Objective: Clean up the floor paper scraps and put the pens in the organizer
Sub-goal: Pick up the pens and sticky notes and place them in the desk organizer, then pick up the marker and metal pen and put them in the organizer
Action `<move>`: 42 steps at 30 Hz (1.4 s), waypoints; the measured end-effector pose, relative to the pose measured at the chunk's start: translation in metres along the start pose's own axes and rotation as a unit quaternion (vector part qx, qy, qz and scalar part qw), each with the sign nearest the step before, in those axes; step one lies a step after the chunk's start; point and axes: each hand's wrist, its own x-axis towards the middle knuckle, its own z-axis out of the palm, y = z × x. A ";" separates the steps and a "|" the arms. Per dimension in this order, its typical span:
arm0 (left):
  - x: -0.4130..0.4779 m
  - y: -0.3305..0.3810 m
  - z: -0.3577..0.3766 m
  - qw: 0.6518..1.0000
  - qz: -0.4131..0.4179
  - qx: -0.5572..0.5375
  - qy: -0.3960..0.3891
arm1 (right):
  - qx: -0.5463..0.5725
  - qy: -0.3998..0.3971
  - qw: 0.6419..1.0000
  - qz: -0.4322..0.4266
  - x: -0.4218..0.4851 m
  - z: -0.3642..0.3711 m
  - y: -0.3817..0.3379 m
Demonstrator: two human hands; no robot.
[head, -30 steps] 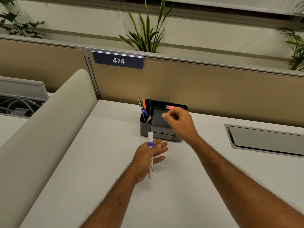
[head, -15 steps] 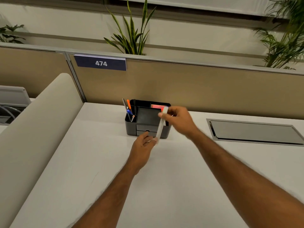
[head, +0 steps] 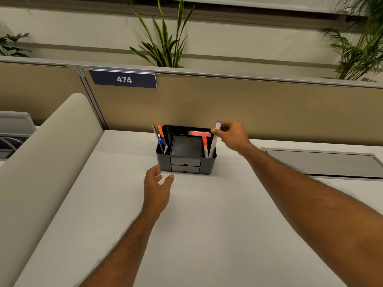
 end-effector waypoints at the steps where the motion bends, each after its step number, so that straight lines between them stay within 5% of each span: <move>1: 0.000 -0.001 0.000 1.000 -0.003 0.002 -0.002 | -0.016 -0.006 1.000 0.001 -0.001 0.004 0.004; 17: -0.036 0.011 -0.004 0.998 0.031 0.034 -0.043 | -0.117 -0.003 0.993 0.023 -0.064 -0.015 0.017; 28: -0.107 0.009 -0.034 0.960 0.125 0.201 -0.151 | -0.155 -0.007 0.988 0.029 -0.200 -0.041 0.023; 30: -0.123 0.004 -0.043 0.937 0.162 0.262 -0.162 | -0.178 -0.011 0.984 0.016 -0.231 -0.046 0.027; 35: -0.167 -0.022 -0.062 0.819 0.288 0.464 -0.178 | -0.274 -0.039 0.961 -0.015 -0.312 -0.053 0.049; 42: -0.237 -0.067 -0.080 0.719 0.326 0.574 -0.217 | -0.341 -0.045 0.939 -0.019 -0.431 -0.053 0.090</move>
